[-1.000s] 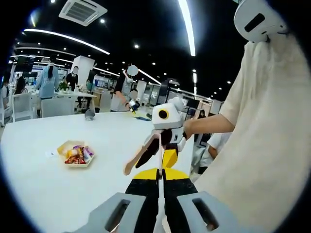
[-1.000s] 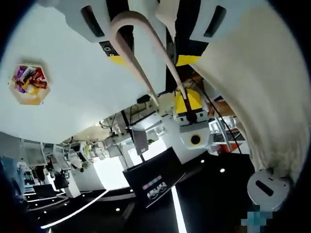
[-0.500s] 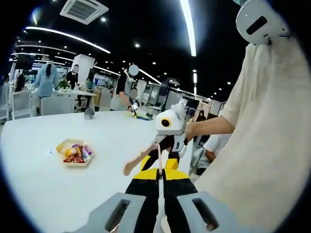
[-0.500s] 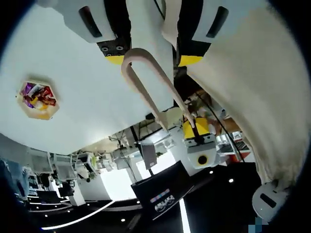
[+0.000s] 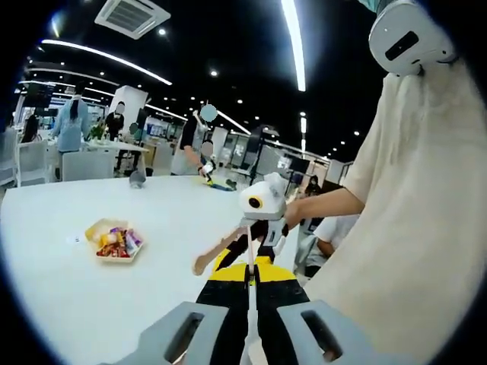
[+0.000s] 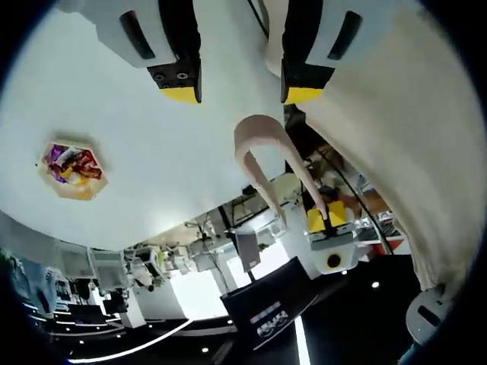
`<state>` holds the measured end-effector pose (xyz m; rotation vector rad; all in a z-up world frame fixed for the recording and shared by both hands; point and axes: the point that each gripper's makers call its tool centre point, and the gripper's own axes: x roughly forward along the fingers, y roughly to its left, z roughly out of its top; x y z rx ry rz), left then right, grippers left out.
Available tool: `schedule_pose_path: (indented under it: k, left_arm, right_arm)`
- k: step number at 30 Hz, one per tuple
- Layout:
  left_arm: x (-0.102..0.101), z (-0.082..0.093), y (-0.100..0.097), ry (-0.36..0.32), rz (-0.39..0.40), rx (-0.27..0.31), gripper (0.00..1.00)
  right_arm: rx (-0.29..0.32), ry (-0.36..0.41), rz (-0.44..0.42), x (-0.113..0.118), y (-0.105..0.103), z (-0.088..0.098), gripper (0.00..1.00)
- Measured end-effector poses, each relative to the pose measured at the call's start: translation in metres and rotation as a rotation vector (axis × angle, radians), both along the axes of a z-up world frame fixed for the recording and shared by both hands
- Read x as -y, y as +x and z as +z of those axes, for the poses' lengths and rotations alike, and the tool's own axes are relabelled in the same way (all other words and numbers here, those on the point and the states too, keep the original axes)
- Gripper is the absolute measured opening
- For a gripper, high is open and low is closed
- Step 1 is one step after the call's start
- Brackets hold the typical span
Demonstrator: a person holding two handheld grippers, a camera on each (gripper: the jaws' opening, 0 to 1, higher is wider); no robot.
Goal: Place the target food into the container with the food tongs after gripping and lifting it, then release it inside without dropping or visibly crushing the food.
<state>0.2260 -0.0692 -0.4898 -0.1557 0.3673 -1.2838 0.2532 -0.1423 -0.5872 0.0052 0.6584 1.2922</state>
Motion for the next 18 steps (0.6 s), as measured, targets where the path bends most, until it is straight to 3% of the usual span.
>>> schedule_pose_path:
  k: [4, 8, 14, 18]
  left_arm:
    - [0.000, -0.008, -0.002, 0.027, -0.013, -0.004, 0.00]
    - [0.002, -0.011, -0.002, 0.030, -0.022, -0.009, 0.00]
    - [0.004, -0.025, -0.001, 0.061, -0.031, -0.017, 0.00]
    - [0.004, -0.030, -0.003, 0.065, -0.038, -0.031, 0.00]
  right_arm:
    - [0.063, 0.019, -0.031, 0.010, 0.012, 0.023, 0.42]
    - [0.102, -0.007, 0.010, 0.009, 0.011, 0.031, 0.41]
    - [0.162, -0.119, 0.143, -0.001, -0.005, 0.022, 0.41]
    - [0.184, -0.159, 0.173, -0.004, -0.008, 0.015, 0.39]
